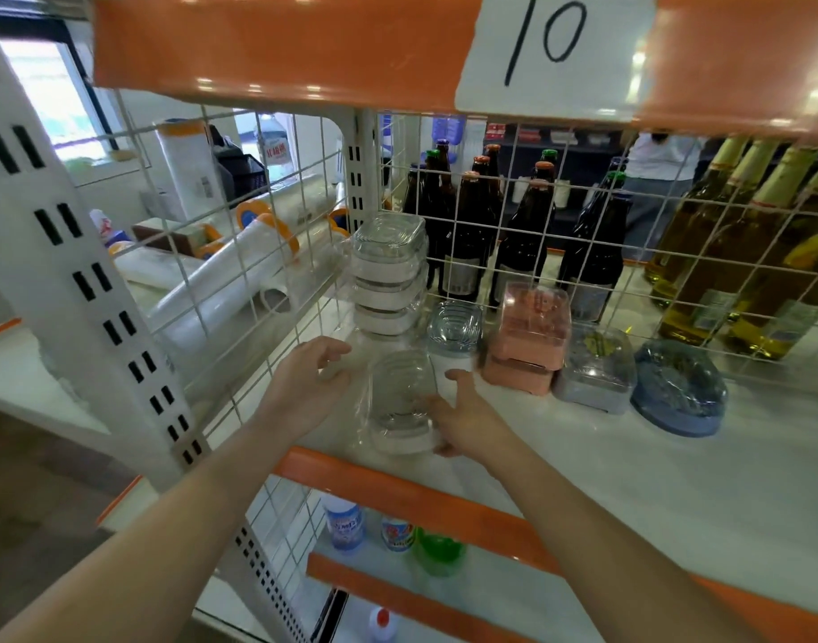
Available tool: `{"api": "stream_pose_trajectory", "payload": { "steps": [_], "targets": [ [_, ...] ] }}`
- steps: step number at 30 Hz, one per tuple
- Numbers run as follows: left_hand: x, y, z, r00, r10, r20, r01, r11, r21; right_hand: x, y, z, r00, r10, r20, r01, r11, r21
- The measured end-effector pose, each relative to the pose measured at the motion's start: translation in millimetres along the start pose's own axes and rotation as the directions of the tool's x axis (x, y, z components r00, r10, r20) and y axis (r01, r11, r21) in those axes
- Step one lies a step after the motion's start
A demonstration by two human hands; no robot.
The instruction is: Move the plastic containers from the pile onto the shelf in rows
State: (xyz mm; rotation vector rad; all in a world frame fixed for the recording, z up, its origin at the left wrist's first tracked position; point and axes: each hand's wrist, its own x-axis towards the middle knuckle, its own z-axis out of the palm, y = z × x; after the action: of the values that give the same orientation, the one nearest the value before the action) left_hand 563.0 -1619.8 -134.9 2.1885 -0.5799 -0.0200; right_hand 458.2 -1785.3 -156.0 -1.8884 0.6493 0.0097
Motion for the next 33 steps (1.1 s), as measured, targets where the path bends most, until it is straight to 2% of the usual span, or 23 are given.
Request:
{"api": "stream_pose_trajectory", "payload": {
  "steps": [4,7,11,19,24,29,33],
  "targets": [
    [-5.1,-4.2,-2.5,0.998,-0.025,-0.049,0.023,0.999,-0.034,0.2,-1.1,7.5,0.983,-0.182,-0.002,0.17,0.921,-0.351],
    [-8.2,-7.0,-5.3,0.996,-0.041,-0.076,0.036,0.997,-0.066,-1.6,-3.1,7.5,0.952,-0.298,0.065,0.302,0.885,-0.356],
    [-10.9,-10.9,-10.6,0.997,-0.07,-0.04,0.065,0.992,-0.104,-1.0,-0.7,7.7,0.897,-0.41,0.164,0.44,0.797,-0.415],
    [-11.5,-12.6,-19.1,0.999,-0.043,0.004,0.043,0.998,0.041,11.6,-11.7,26.3,0.873,-0.479,0.089,0.467,0.77,-0.434],
    [-10.0,-20.0,-21.0,0.993,-0.089,0.078,0.082,0.992,0.091,19.8,-24.8,35.0,0.863,-0.501,0.061,0.456,0.722,-0.521],
    [-9.9,-25.1,-15.3,0.994,-0.106,0.039,0.1,0.986,0.131,25.9,-27.2,42.9,0.868,-0.497,0.018,0.425,0.724,-0.544],
    [-9.6,-30.0,-11.3,0.99,-0.13,0.061,0.117,0.977,0.175,29.6,-24.6,47.1,0.873,-0.487,0.009,0.413,0.732,-0.542]
  ]
}}
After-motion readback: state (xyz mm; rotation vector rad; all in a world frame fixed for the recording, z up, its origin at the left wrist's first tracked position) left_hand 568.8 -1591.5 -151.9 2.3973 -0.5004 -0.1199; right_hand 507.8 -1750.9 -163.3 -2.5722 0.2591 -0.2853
